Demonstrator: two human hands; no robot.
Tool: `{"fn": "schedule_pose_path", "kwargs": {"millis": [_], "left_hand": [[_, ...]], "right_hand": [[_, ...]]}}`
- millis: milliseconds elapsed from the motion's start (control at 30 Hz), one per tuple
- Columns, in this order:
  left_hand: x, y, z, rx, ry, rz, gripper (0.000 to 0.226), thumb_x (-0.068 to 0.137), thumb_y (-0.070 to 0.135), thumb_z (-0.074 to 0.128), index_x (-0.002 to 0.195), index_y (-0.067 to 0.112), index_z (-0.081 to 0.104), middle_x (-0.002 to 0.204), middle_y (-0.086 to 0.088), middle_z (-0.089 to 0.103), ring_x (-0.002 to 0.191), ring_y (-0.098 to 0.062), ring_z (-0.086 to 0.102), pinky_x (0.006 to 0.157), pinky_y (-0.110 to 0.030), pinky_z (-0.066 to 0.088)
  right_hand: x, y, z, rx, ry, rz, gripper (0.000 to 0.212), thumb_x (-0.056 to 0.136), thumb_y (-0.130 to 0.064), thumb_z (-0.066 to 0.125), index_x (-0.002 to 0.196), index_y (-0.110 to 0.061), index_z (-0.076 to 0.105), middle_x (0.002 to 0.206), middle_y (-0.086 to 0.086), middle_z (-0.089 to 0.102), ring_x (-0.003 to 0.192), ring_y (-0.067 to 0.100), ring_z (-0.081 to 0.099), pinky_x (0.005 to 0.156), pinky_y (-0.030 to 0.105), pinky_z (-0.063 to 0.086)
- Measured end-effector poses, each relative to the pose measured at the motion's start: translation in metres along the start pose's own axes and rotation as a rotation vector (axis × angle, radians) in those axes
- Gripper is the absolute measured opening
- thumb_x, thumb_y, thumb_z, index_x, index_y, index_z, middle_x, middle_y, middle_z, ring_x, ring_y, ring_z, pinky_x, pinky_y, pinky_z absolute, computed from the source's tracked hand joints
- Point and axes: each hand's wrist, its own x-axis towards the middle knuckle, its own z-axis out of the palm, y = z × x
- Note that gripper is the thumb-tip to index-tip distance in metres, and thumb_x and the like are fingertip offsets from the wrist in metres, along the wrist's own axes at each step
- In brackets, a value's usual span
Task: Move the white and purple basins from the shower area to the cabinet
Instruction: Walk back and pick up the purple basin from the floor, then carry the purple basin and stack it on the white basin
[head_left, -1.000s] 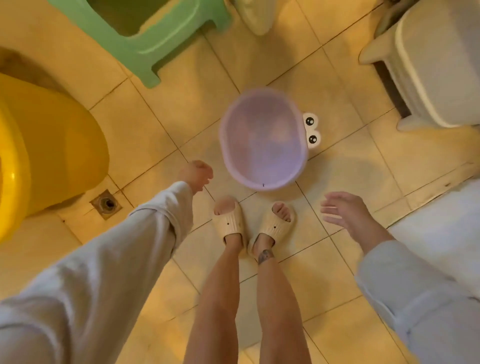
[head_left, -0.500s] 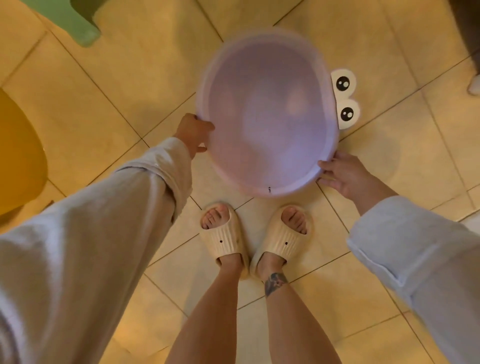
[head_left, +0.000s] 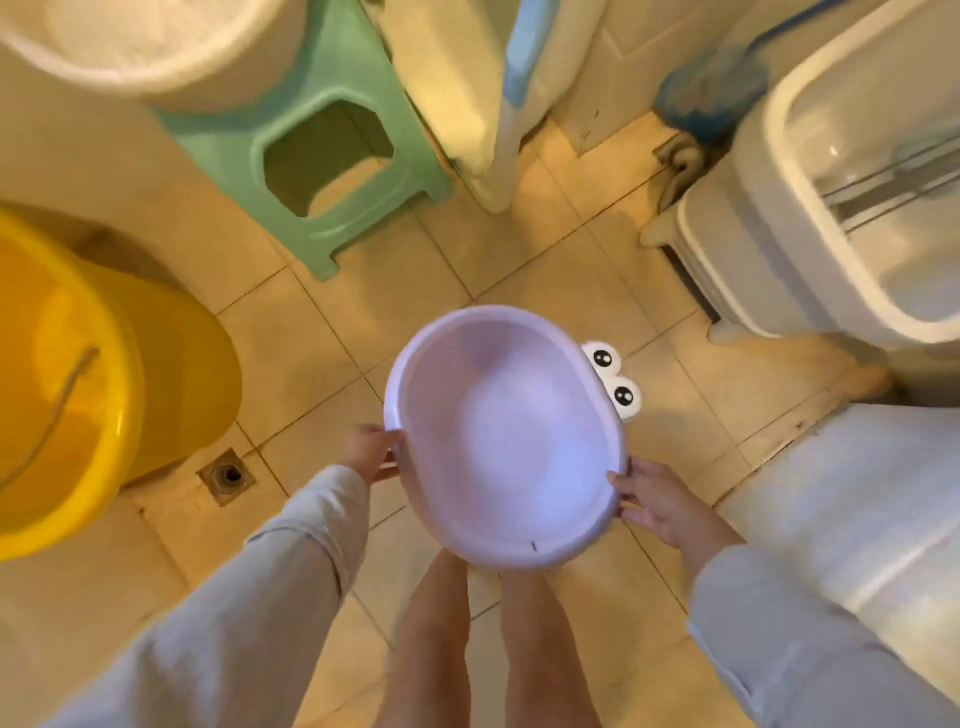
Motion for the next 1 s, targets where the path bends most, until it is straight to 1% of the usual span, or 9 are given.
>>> {"fn": "schedule_pose_path", "kwargs": {"millis": [167, 267, 367, 500, 633, 733, 833, 933, 1000], "left_hand": [[-0.121, 0.014, -0.024, -0.091, 0.003, 0.014, 0.016, 0.083, -0.003, 0.052, 0.07, 0.007, 0.053, 0.069, -0.01, 0.056, 0.062, -0.023, 0.055, 0.053, -0.031, 0.047], [-0.177, 0.013, -0.035, -0.112, 0.021, 0.081, 0.018, 0.081, -0.004, 0.052, 0.068, 0.009, 0.054, 0.068, -0.01, 0.056, 0.06, -0.022, 0.056, 0.045, -0.027, 0.051], [-0.215, 0.012, -0.043, -0.11, 0.05, 0.229, 0.018, 0.083, -0.001, 0.055, 0.069, 0.011, 0.054, 0.069, -0.008, 0.057, 0.061, -0.02, 0.056, 0.037, -0.017, 0.051], [-0.248, 0.007, -0.058, -0.07, 0.012, 0.375, 0.011, 0.085, 0.009, 0.06, 0.075, 0.013, 0.058, 0.078, -0.005, 0.064, 0.07, -0.018, 0.063, 0.053, -0.021, 0.057], [-0.259, 0.005, -0.065, -0.078, -0.062, 0.396, 0.007, 0.085, 0.008, 0.061, 0.078, 0.01, 0.061, 0.079, -0.008, 0.067, 0.073, -0.021, 0.064, 0.064, -0.029, 0.056], [-0.262, 0.008, -0.064, -0.093, -0.115, 0.365, 0.008, 0.084, 0.005, 0.06, 0.076, 0.007, 0.06, 0.064, -0.006, 0.07, 0.063, -0.019, 0.066, 0.052, -0.026, 0.056], [-0.263, 0.018, -0.056, -0.079, -0.176, 0.33, 0.016, 0.083, 0.0, 0.059, 0.071, 0.008, 0.054, 0.046, -0.002, 0.067, 0.039, -0.011, 0.064, 0.04, -0.021, 0.053], [-0.265, 0.032, -0.046, -0.002, -0.226, 0.337, 0.02, 0.084, -0.001, 0.056, 0.068, 0.009, 0.05, 0.065, -0.011, 0.058, 0.031, -0.008, 0.059, 0.037, -0.02, 0.051], [-0.267, 0.041, -0.041, 0.078, -0.268, 0.363, 0.021, 0.085, -0.001, 0.054, 0.068, 0.009, 0.049, 0.068, -0.011, 0.052, 0.035, -0.012, 0.06, 0.036, -0.019, 0.05]], "right_hand": [[-0.129, 0.007, -0.019, 0.03, -0.001, -0.076, 0.035, 0.092, 0.001, 0.05, 0.127, 0.006, 0.05, 0.109, 0.012, 0.058, 0.079, 0.021, 0.057, 0.062, 0.033, 0.048], [-0.182, 0.021, -0.031, 0.076, -0.003, -0.142, 0.031, 0.092, 0.001, 0.049, 0.123, 0.006, 0.052, 0.108, 0.014, 0.058, 0.084, 0.025, 0.058, 0.069, 0.036, 0.049], [-0.218, 0.033, -0.041, 0.163, -0.032, -0.22, 0.023, 0.092, 0.0, 0.051, 0.114, -0.002, 0.056, 0.101, 0.014, 0.062, 0.077, 0.02, 0.059, 0.069, 0.035, 0.05], [-0.246, 0.052, -0.056, 0.27, -0.068, -0.322, 0.017, 0.091, -0.003, 0.054, 0.106, -0.006, 0.06, 0.089, 0.006, 0.068, 0.08, 0.019, 0.063, 0.06, 0.028, 0.055], [-0.261, 0.067, -0.06, 0.381, -0.055, -0.387, 0.014, 0.089, -0.003, 0.057, 0.095, -0.013, 0.065, 0.089, 0.004, 0.071, 0.083, 0.019, 0.064, 0.066, 0.031, 0.055], [-0.269, 0.073, -0.057, 0.442, -0.019, -0.431, 0.015, 0.088, -0.003, 0.057, 0.098, -0.012, 0.064, 0.089, 0.003, 0.07, 0.084, 0.019, 0.064, 0.07, 0.033, 0.054], [-0.276, 0.086, -0.055, 0.508, 0.016, -0.465, 0.022, 0.088, -0.004, 0.058, 0.108, -0.011, 0.062, 0.095, 0.005, 0.069, 0.09, 0.022, 0.062, 0.076, 0.035, 0.053], [-0.281, 0.107, -0.048, 0.613, 0.046, -0.474, 0.022, 0.087, -0.006, 0.061, 0.106, -0.016, 0.063, 0.098, 0.003, 0.07, 0.094, 0.022, 0.063, 0.074, 0.034, 0.053], [-0.285, 0.128, -0.037, 0.694, 0.097, -0.457, 0.02, 0.086, -0.007, 0.062, 0.104, -0.017, 0.064, 0.098, 0.003, 0.07, 0.095, 0.022, 0.063, 0.071, 0.033, 0.053]]}}
